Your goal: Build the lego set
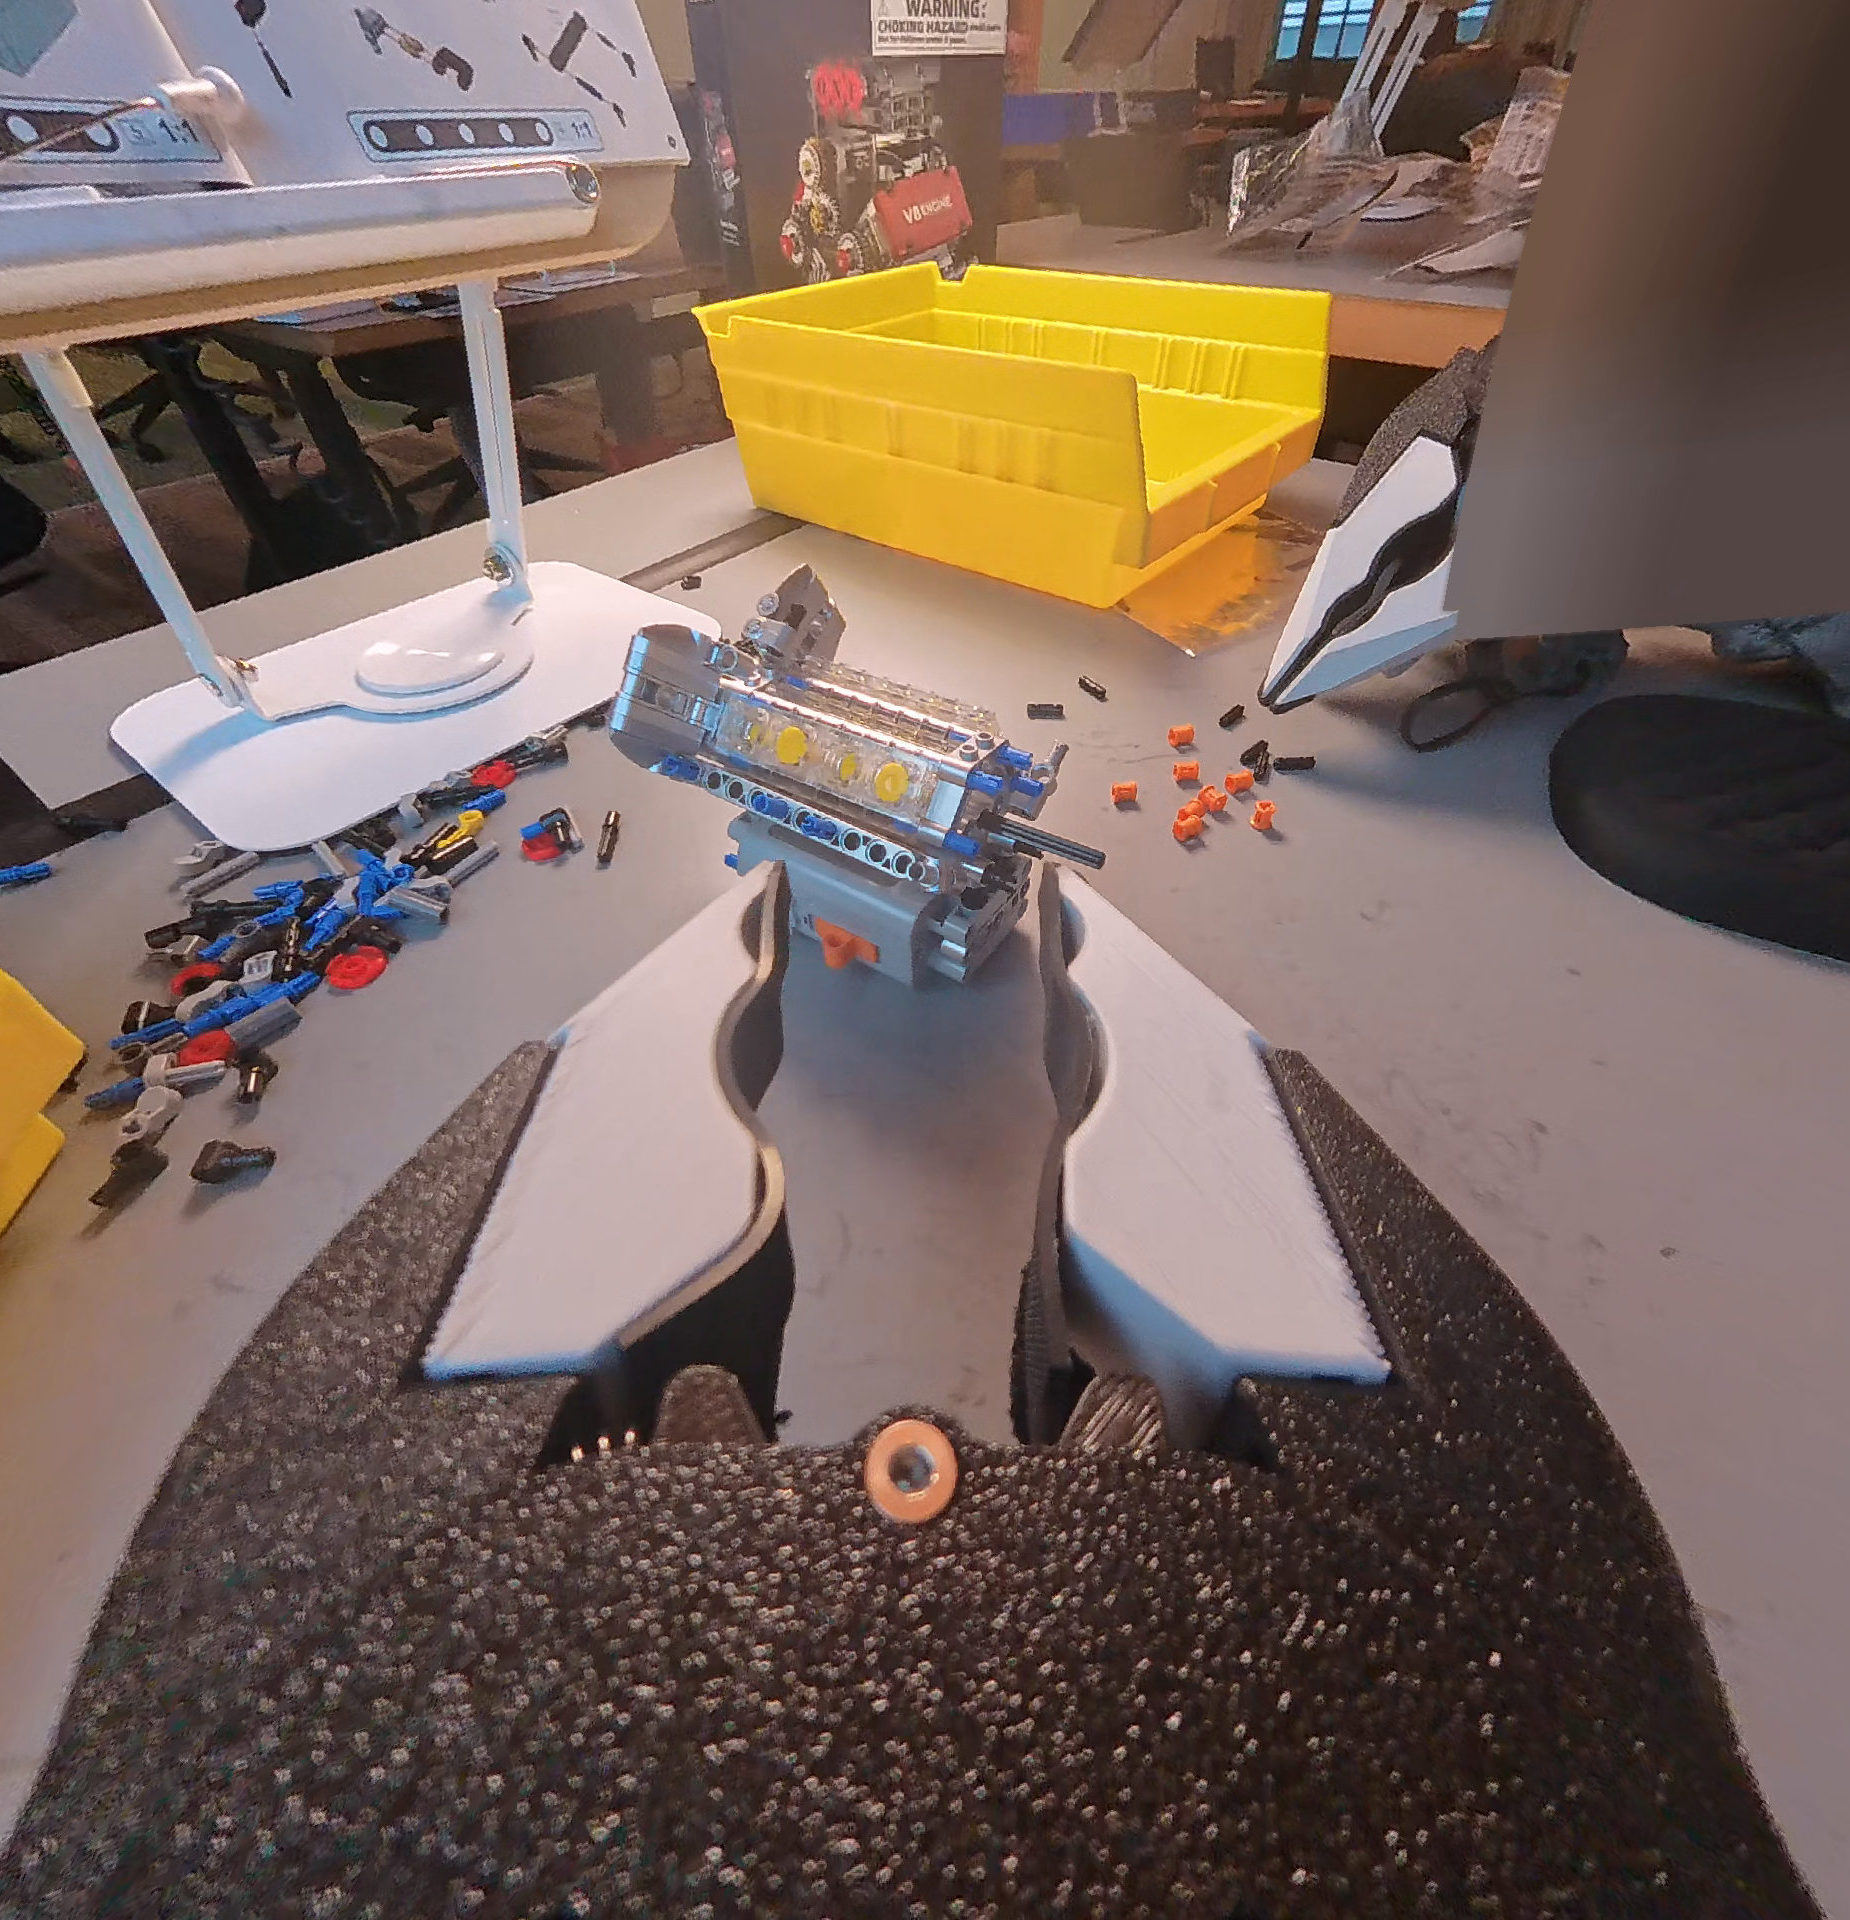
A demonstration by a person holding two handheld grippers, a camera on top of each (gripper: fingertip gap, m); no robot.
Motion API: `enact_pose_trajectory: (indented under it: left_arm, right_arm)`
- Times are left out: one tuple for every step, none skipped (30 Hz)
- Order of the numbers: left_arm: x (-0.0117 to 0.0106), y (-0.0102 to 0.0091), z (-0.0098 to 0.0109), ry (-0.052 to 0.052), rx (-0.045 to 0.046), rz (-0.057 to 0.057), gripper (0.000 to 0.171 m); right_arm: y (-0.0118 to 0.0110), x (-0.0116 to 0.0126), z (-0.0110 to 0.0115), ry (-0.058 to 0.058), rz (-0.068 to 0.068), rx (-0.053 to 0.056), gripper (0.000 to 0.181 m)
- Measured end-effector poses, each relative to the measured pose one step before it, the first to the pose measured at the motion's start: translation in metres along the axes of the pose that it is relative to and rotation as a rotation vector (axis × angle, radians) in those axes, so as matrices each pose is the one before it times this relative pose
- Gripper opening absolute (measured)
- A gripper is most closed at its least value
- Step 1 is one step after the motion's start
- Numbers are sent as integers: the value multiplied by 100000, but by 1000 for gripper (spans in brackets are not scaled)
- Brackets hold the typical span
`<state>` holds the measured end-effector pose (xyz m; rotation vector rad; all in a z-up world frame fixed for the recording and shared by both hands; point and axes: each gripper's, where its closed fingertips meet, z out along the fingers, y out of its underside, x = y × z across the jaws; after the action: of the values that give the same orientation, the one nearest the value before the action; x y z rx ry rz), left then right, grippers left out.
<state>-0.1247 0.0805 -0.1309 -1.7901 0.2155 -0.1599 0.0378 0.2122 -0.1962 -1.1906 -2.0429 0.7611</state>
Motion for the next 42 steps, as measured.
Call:
enact_pose_trajectory:
  left_arm:
    - [-74,-9,-16,100,114,-857,46]
    - [-73,-8,-16,81,88,-770,46]
    - [-54,-17,-6,84,136,-624,46]
    - [-36,-14,-18,87,137,-394,46]
    - [1,-5,-12,104,62,-191,46]
    - [17,7,-12,87,-35,-32,46]
    - [22,20,-7,32,-62,60,46]
    - [34,11,-16,39,-53,80,46]
    - [44,12,-8,118,-78,52,46]
    - [35,12,-2,123,-91,25,46]
    - [22,5,-6,30,-24,53,46]
    - [6,0,-6,-31,13,29,46]
    - [-2,4,4,36,-42,-70,46]
    - [10,13,0,89,-104,-142,46]
    - [8,9,4,31,-80,-92,46]
    - [-7,5,8,-103,-56,-4,46]
    - [-18,8,23,-161,-106,-28,46]
    - [-9,23,31,-115,-165,-102,46]
    - [-15,15,23,-45,-172,-142,46]
    - [6,2,20,107,-59,-242,46]
    - [30,-12,-1,248,92,-351,46]
    - [39,-21,-9,241,101,-308,46]
    - [45,-6,-22,188,90,-167,46]
    - [49,-14,-31,168,93,-81,46]
    - [43,0,-31,151,62,-39,46]
    - [15,-1,-8,72,25,-39,46]
    - [-4,3,19,70,-65,-184,46]
    - [-13,18,19,147,-121,-355,46]
    - [-13,1,21,139,-71,-361,46]
    - [-14,6,11,96,-5,-236,46]
    - [2,-15,-19,16,69,-54,46]
    - [0,-11,-19,-17,131,74,46]
    - [27,-14,-31,62,96,22,45]
    - [36,1,-17,180,29,-85,46]
    - [34,1,-6,138,7,-38,46]
    - [8,3,-1,44,-19,-23,46]
    - [-6,16,19,79,-96,-144,46]
    - [-12,6,20,122,-113,-275,45]
    - [-24,5,6,102,2,-368,46]
    - [-31,-20,-27,94,177,-402,46]
    - [-42,-46,-40,66,321,-362,46]
    - [-46,-39,-62,6,386,-337,45]
  right_arm:
    - [206,-62,137,-235,-378,-1211,0]
    - [141,-89,148,-349,-406,-935,0]
    - [103,-93,103,-339,-324,-662,0]
    - [59,-33,57,-41,-265,-369,0]
    - [2,9,-11,128,-108,28,0]
    - [-58,129,-73,789,97,451,0]
    - [-88,266,-152,1395,418,811,0]
    - [-66,466,-192,2404,828,799,0]
    - [65,616,-202,3001,1282,195,0]
    - [320,487,-114,1958,1409,-1198,0]
    - [525,331,10,1254,860,-2283,0]
    - [533,243,104,1179,11,-2360,0]
    - [348,80,138,560,-387,-1573,0]
    - [5,111,88,847,-229,-164,0]
    - [-294,313,1,1959,42,1234,0]
    - [-557,571,-19,3026,607,2172,0]
    - [-733,677,25,3370,616,2672,0]
    - [-683,726,146,3625,138,1768,0]
    - [-407,611,298,3112,-494,-53,0]
    - [-35,359,458,1877,-918,-1892,0]
    - [378,308,566,1624,-757,-3561,0]
    - [450,79,531,699,-946,-2753,0]
    - [242,-121,363,-530,-254,-680,0]
    - [-4,-102,178,-644,702,413,0]
    - [-230,-47,11,-597,530,761,0]
    - [-479,11,-66,-337,-66,1150,0]
    - [-651,13,-78,-220,-458,1527,0]
    - [-653,-136,26,-784,-633,1358,0]
    - [-416,-240,200,-1148,-545,291,0]
    - [-105,-239,365,-726,-563,-900,0]
    - [104,-339,448,-990,-916,-1031,0]
    - [200,-357,421,-1031,-829,-850,0]
    - [146,-185,290,-329,-406,-414,0]
    - [-118,-30,104,-144,-152,192,0]
    - [-573,196,-106,784,-81,1646,0]
    - [-979,331,-259,1309,-230,3061,0]
    - [-1144,332,-271,1117,-216,3439,0]
    - [-976,205,-137,384,-83,2686,0]
    - [-573,-13,39,-747,-318,974,0]
    - [-238,-15,127,-339,-832,-99,0]
    - [-242,57,6,-4,-241,934,0]
    - [-478,132,-358,-652,1436,2613,0]
